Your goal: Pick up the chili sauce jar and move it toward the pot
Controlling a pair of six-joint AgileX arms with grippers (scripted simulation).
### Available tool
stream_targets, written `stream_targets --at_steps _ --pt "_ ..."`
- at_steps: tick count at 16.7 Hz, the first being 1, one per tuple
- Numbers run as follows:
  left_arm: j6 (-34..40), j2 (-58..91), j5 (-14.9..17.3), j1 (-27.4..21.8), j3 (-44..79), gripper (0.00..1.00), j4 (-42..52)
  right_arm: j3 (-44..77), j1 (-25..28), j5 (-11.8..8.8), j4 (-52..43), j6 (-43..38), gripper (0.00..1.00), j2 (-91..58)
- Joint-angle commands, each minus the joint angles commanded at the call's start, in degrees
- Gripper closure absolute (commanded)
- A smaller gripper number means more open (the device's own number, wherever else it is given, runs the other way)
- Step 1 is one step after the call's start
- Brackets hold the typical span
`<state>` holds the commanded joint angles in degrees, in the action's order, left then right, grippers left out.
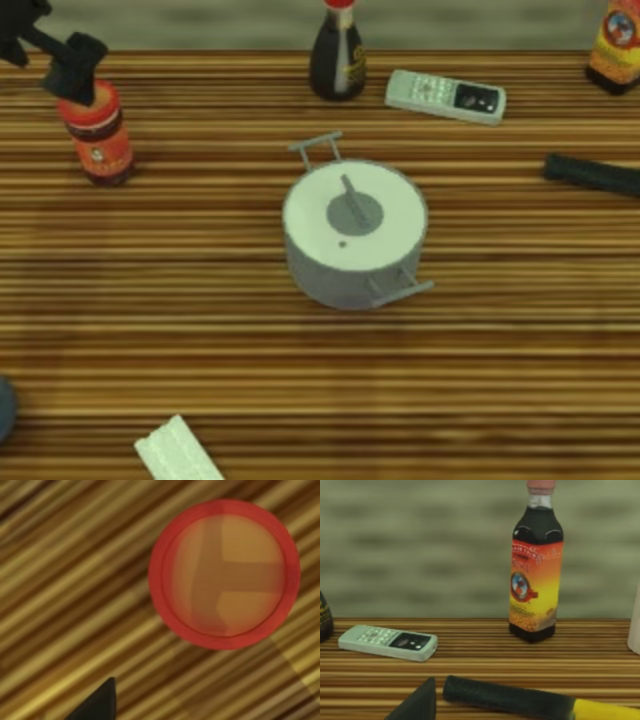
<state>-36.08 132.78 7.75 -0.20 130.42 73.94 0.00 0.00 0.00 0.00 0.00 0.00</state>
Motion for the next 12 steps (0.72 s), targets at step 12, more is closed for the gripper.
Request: stream_targets --at_steps 12 --pt "-6.02 19.25 0.72 0.22 23.35 0.0 9.18 0.0 0.0 0.0 0.0 0.0 0.0 0.0"
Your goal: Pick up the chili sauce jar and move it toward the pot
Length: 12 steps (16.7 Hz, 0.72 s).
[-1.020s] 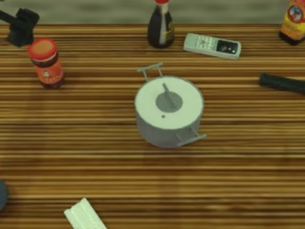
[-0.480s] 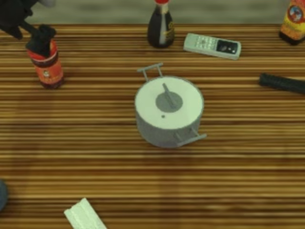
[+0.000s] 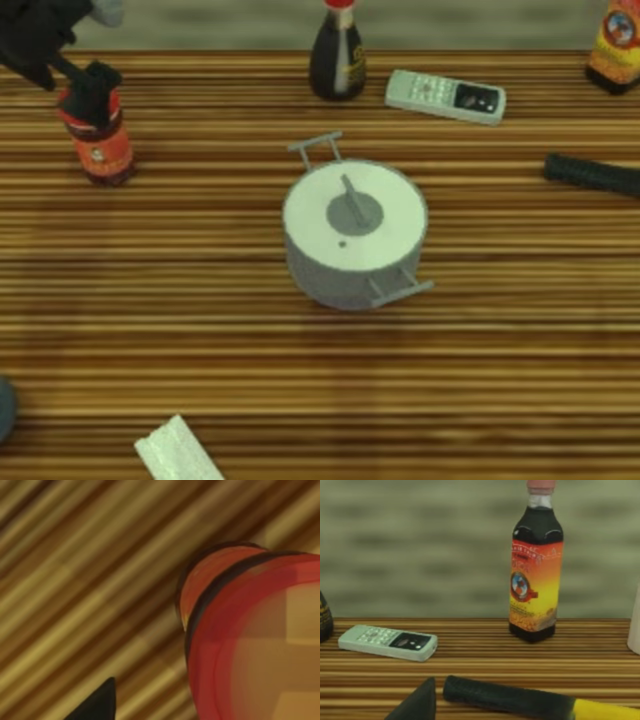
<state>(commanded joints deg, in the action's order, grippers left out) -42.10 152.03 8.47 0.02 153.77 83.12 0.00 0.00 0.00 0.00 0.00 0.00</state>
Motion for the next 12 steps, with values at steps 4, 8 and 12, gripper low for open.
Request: stream_targets --at_steps 4,8,12 --pt "0.18 -0.11 -0.03 -0.19 -1.15 0.0 -1.08 0.0 0.0 0.0 0.0 0.0 0.0 0.0" --pt "0.55 -0.53 -0.09 -0.55 -8.94 0.0 -8.45 0.0 0.0 0.0 0.0 0.0 0.0 0.0" --pt "0.72 -0.59 -0.12 -0.72 -12.39 0.0 -11.91 0.0 0.0 0.0 0.0 0.0 0.0 0.0"
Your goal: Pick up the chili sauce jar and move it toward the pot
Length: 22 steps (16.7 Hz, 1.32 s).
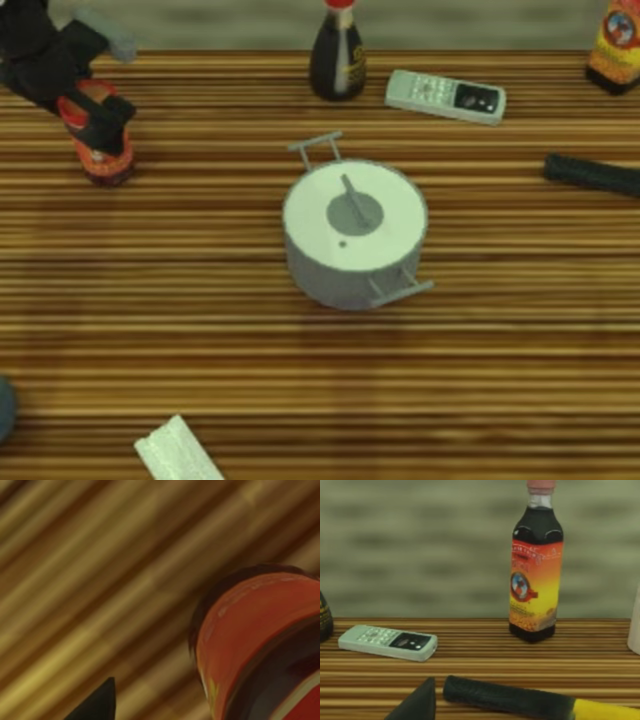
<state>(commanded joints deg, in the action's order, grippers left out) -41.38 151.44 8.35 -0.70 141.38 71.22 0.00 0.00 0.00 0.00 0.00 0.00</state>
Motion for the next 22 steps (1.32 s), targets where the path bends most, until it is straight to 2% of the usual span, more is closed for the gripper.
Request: stream_targets --at_steps 2,15,22 --pt "0.0 0.0 0.0 0.0 0.0 0.0 0.0 0.0 0.0 0.0 0.0 0.0 0.0 0.0" --pt "0.0 0.0 0.0 0.0 0.0 0.98 0.0 0.0 0.0 0.0 0.0 0.0 0.0 0.0" --pt "0.0 0.0 0.0 0.0 0.0 1.0 0.0 0.0 0.0 0.0 0.0 0.0 0.0 0.0"
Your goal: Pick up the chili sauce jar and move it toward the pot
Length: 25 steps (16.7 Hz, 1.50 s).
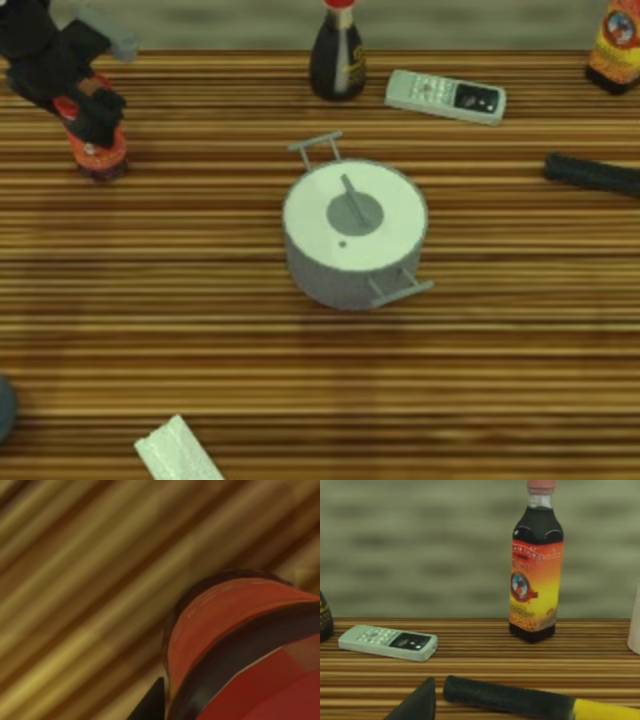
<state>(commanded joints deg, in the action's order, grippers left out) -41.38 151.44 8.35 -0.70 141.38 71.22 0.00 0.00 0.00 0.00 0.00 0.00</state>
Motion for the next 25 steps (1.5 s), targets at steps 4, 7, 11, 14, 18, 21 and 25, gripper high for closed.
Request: stream_targets --at_steps 4,7,11,14,18,21,25 --pt "-0.09 -0.87 -0.02 0.24 -0.87 1.0 -0.07 0.0 0.0 0.0 0.0 0.0 0.0 0.0" --pt "-0.11 -6.65 -0.04 0.46 -6.62 1.0 -0.36 0.0 0.0 0.0 0.0 0.0 0.0 0.0" --pt "-0.15 -19.48 -0.18 1.05 -19.71 1.0 -0.69 0.0 0.0 0.0 0.0 0.0 0.0 0.0" --pt "-0.18 -27.89 -0.31 1.52 -28.46 1.0 -0.69 0.0 0.0 0.0 0.0 0.0 0.0 0.0" --pt "-0.22 -31.49 -0.37 1.77 -32.07 1.0 -0.56 0.0 0.0 0.0 0.0 0.0 0.0 0.0" --pt "-0.31 -31.32 -0.37 1.42 -31.88 1.0 -0.58 0.0 0.0 0.0 0.0 0.0 0.0 0.0" --pt "3.57 -31.81 -1.29 -0.05 -33.64 1.0 -2.02 0.0 0.0 0.0 0.0 0.0 0.0 0.0"
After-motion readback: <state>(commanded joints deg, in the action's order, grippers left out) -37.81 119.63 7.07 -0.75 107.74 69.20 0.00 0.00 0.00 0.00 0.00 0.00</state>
